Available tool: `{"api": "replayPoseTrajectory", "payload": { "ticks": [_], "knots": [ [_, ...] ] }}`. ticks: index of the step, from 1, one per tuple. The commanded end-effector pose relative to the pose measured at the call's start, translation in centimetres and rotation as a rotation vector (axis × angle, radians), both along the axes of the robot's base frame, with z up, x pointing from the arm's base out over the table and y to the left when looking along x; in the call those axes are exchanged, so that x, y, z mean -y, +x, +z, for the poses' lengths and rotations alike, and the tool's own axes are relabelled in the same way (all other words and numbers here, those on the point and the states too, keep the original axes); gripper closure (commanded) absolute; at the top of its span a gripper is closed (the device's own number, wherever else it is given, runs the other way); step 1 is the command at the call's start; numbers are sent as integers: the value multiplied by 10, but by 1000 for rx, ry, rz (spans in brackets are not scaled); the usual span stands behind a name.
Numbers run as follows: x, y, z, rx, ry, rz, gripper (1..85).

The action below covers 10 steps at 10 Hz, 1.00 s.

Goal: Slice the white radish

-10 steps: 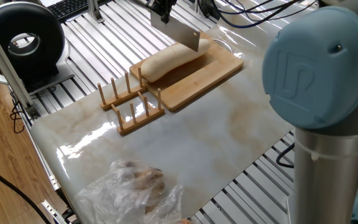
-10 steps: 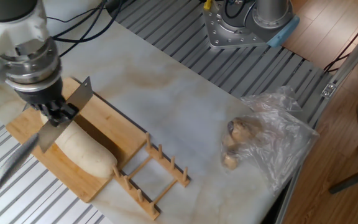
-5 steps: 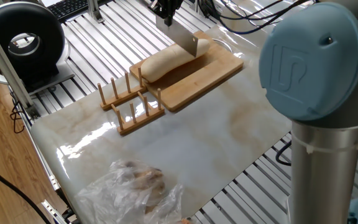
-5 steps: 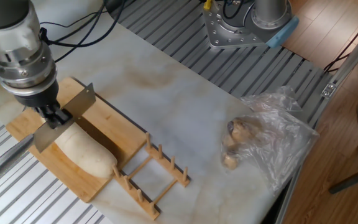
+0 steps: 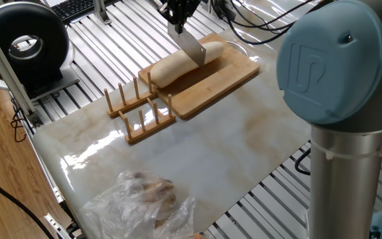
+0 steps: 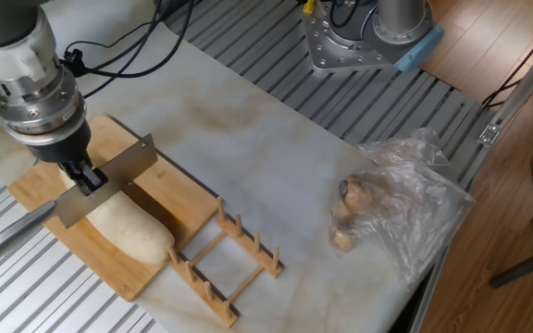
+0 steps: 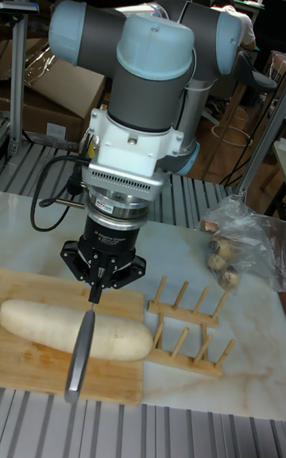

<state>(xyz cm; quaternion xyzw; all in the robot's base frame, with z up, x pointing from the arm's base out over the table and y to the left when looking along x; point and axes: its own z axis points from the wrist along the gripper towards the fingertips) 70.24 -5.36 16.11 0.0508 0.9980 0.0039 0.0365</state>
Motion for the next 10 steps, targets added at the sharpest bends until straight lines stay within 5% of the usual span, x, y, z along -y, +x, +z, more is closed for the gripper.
{"api": "replayPoseTrajectory", "payload": {
  "ticks": [1,3,5,7,10],
  "knots": [
    [5,-6,-1,-7,-3,-4,843],
    [7,-6,-4,-10,-4,40,843],
    [18,-7,-1,1,-51,129,843],
    [9,-11,-1,-15,-22,175,843],
    [15,-4,-1,13,-29,72,843]
  ]
}}
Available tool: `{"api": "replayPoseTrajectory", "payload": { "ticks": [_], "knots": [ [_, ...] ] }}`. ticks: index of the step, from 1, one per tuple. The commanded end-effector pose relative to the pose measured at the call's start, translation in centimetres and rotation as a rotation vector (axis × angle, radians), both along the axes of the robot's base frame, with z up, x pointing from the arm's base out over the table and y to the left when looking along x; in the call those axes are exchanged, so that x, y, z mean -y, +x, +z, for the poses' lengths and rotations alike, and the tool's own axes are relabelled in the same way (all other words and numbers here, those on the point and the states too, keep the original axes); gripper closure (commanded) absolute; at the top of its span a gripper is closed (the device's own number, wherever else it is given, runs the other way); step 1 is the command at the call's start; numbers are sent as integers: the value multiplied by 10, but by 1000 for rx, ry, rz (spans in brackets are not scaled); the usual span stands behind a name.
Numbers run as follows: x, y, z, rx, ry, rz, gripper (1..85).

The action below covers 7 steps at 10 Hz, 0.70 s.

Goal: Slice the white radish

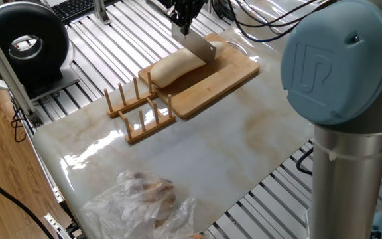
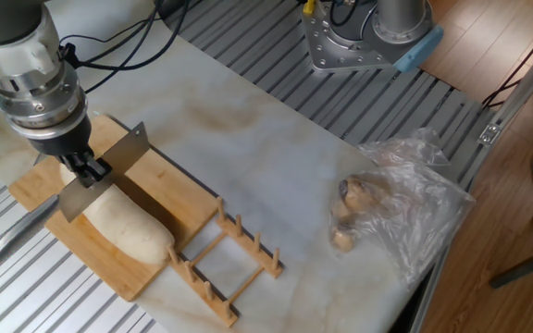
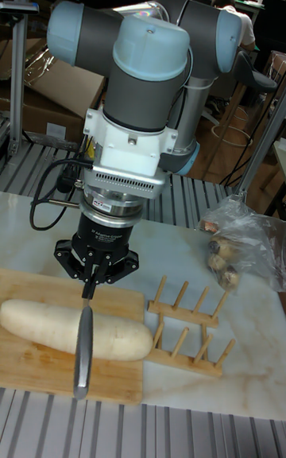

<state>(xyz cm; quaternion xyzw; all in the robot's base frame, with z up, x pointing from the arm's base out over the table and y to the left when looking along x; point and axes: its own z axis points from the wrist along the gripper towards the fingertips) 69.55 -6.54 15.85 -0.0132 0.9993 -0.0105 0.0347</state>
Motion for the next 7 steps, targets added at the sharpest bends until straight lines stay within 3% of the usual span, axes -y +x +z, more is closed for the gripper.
{"api": "replayPoseTrajectory", "payload": {
  "ticks": [1,4,7],
  "knots": [
    [3,8,-2,30,12,-97,843],
    [-4,21,-8,58,37,-95,843],
    [-12,14,-12,38,71,-49,843]
  ]
}}
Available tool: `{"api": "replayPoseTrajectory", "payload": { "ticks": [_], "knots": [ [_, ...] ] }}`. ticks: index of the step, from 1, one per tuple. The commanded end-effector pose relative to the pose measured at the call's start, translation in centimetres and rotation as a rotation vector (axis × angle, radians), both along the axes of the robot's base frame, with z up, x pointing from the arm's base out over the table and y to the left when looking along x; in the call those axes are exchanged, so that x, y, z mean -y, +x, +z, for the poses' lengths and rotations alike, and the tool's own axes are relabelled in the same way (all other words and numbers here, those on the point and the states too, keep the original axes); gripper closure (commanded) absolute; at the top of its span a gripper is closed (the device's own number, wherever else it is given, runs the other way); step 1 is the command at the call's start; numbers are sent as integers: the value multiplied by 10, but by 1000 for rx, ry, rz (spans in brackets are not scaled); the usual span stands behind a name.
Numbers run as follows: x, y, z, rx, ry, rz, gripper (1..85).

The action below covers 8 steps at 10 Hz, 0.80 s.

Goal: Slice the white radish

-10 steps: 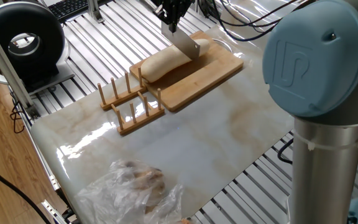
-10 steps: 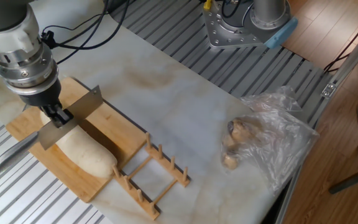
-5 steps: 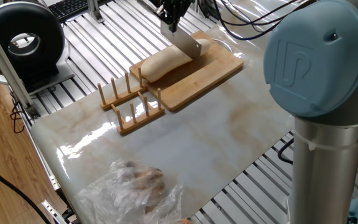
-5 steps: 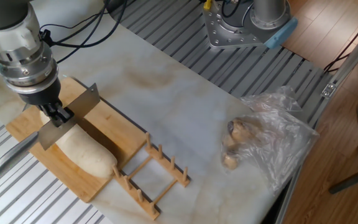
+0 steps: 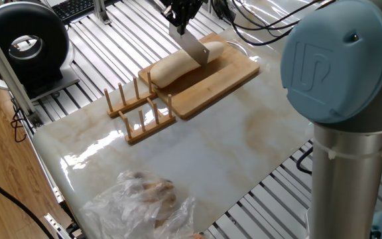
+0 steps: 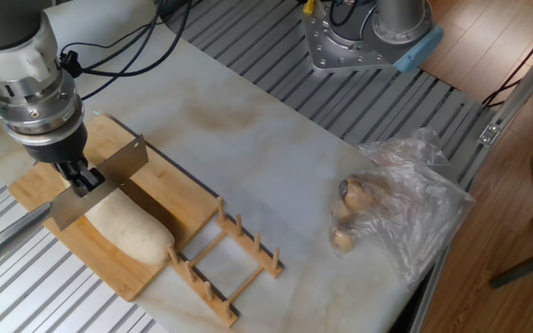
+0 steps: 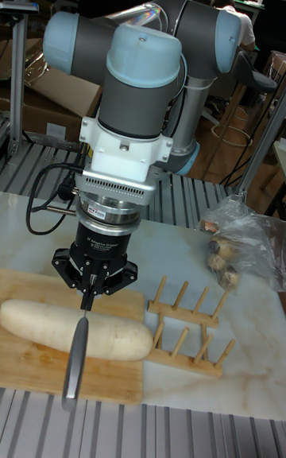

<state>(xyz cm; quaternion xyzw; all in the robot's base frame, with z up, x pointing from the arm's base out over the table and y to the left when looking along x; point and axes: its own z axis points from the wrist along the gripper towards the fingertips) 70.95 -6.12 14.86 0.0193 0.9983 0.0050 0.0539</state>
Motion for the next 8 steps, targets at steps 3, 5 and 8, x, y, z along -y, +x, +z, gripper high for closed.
{"api": "replayPoseTrajectory", "payload": {
  "ticks": [3,5,8],
  "knots": [
    [-9,2,-4,4,44,11,843],
    [-6,1,-2,7,40,15,843],
    [-7,-5,2,-2,49,11,843]
  ]
}}
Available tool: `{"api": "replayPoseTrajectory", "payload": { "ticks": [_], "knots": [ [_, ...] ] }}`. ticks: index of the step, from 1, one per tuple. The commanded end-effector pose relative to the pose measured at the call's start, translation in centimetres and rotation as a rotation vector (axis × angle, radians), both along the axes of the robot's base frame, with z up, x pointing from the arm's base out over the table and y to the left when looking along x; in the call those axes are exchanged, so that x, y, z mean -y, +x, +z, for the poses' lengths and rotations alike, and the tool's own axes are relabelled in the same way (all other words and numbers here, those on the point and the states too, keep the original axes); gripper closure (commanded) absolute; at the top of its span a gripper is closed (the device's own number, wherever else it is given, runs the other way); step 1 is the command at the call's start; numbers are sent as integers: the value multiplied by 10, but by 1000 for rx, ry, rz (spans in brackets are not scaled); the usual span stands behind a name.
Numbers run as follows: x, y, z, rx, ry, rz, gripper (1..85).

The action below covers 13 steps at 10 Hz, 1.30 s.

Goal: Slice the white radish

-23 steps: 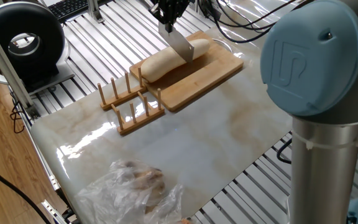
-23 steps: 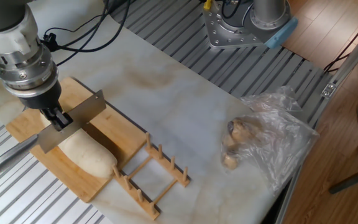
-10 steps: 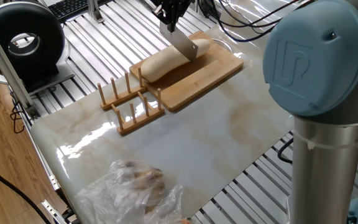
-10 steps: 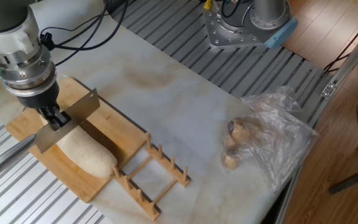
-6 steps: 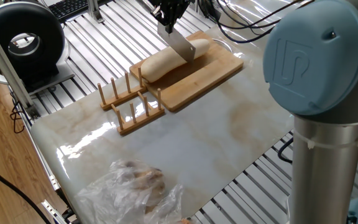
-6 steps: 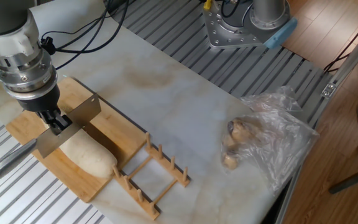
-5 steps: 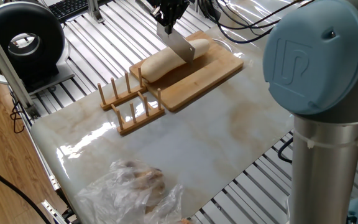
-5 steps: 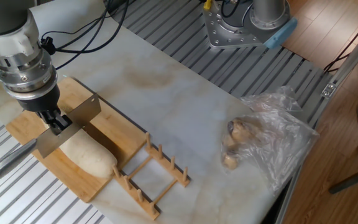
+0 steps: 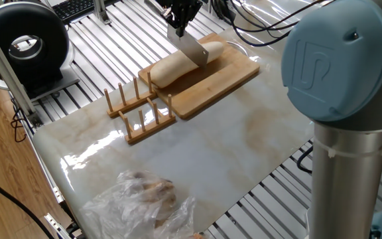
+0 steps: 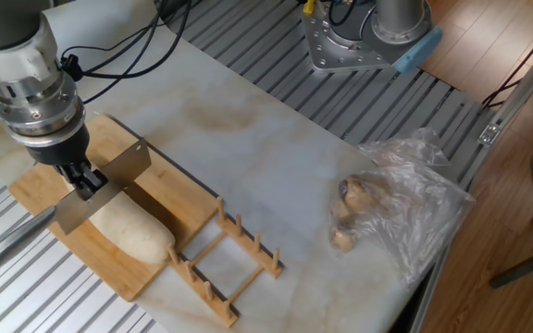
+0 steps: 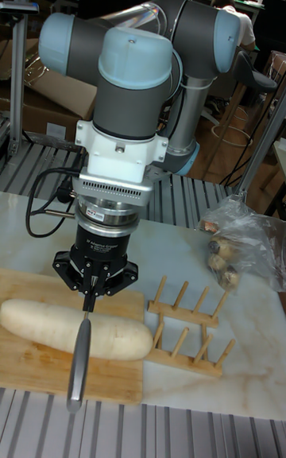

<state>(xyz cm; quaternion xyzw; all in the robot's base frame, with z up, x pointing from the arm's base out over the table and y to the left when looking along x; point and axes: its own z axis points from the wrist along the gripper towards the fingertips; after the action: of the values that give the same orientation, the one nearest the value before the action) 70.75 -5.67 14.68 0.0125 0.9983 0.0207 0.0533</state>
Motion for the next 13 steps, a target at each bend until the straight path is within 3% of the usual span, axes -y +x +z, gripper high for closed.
{"api": "replayPoseTrajectory", "payload": {
  "ticks": [1,7,13],
  "knots": [
    [-3,-5,3,-2,25,-3,843],
    [6,-18,6,-26,-9,42,843],
    [4,-9,-4,-24,4,30,843]
  ]
}}
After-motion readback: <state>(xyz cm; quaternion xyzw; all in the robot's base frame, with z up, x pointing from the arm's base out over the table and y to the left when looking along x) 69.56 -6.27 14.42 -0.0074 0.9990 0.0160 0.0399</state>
